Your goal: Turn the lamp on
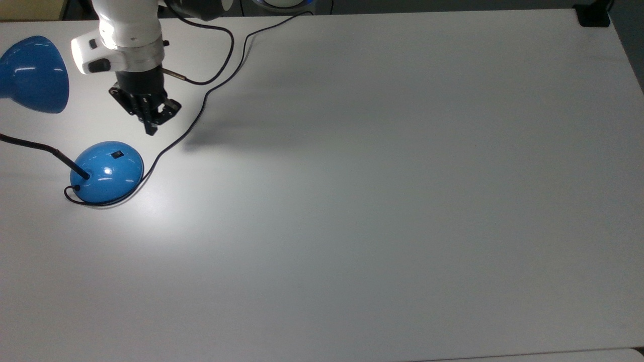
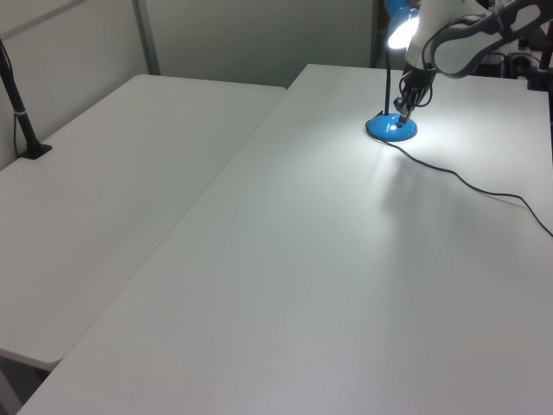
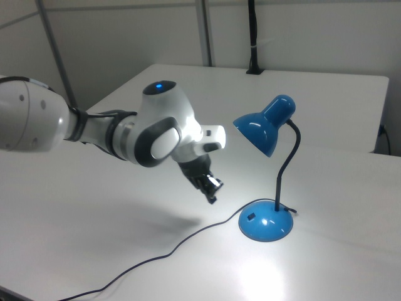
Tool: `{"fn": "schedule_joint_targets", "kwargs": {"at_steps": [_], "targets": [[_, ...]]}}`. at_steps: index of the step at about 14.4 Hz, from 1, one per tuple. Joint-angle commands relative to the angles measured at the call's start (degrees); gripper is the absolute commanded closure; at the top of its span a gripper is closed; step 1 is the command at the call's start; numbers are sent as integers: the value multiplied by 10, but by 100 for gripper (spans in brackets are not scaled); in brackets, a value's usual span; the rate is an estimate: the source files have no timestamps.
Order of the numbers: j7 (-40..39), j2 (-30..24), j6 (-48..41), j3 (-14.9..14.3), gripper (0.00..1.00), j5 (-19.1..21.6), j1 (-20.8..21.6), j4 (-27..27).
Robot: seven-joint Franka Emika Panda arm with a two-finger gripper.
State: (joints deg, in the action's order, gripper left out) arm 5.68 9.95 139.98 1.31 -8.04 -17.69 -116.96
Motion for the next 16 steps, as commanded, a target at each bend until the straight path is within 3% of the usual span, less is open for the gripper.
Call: {"fn": "schedule_joint_targets", "kwargs": {"at_steps": [1,2,4,7,11,13,16], "targets": [[-21,-19,-107,4,72,-9,43,8],[-23,-21,-172,7,29,-9,60,35],[-25,-32,-286,23,0,-7,69,91],[-25,-53,-406,41,0,0,95,157],[-35,-94,-435,40,0,19,113,187],[-45,-106,-407,24,0,83,114,188],[-51,-109,-362,-22,0,130,128,188]]}}
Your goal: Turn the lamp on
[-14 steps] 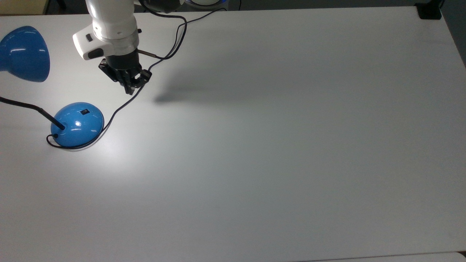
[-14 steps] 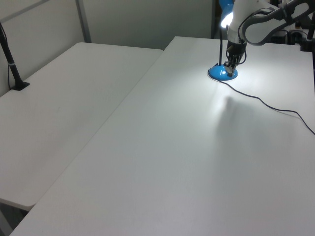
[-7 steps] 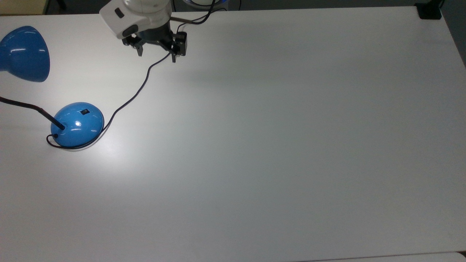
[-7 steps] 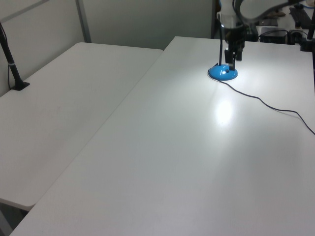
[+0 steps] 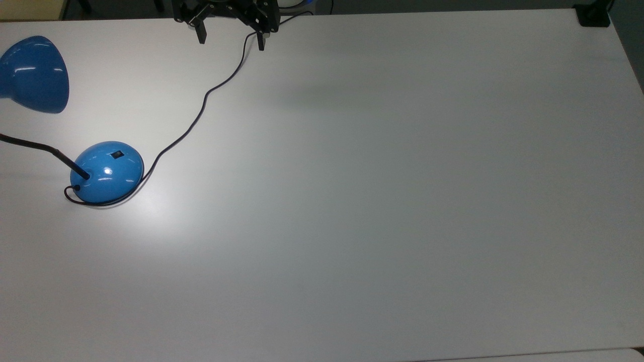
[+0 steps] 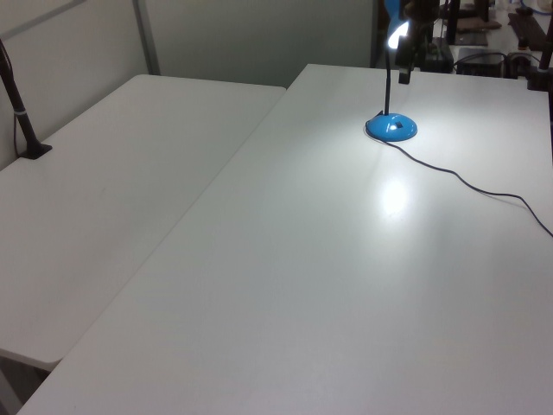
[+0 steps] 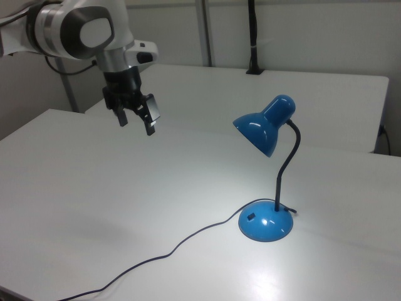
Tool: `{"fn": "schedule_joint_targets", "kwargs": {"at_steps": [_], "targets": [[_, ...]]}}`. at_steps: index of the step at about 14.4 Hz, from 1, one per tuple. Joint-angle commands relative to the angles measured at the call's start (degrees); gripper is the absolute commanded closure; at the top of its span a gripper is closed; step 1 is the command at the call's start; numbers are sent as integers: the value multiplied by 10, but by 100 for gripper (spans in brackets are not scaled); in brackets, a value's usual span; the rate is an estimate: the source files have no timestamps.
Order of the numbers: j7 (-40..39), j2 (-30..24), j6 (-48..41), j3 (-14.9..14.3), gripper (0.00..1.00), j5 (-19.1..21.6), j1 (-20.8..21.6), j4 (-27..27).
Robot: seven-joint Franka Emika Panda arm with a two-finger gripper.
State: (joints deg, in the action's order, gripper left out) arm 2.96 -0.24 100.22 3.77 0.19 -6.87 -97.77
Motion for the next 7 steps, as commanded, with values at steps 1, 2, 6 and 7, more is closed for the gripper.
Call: {"fn": "schedule_joint_targets", "kwargs": {"at_steps": [1,2,6,7], "targets": [[-28,-6,38,-53,0,60,21,-2],[-29,-7,38,-57,0,66,21,-1],[-30,-5,32,-52,0,60,26,-2],[-27,-5,32,-51,0,60,27,-2]]}}
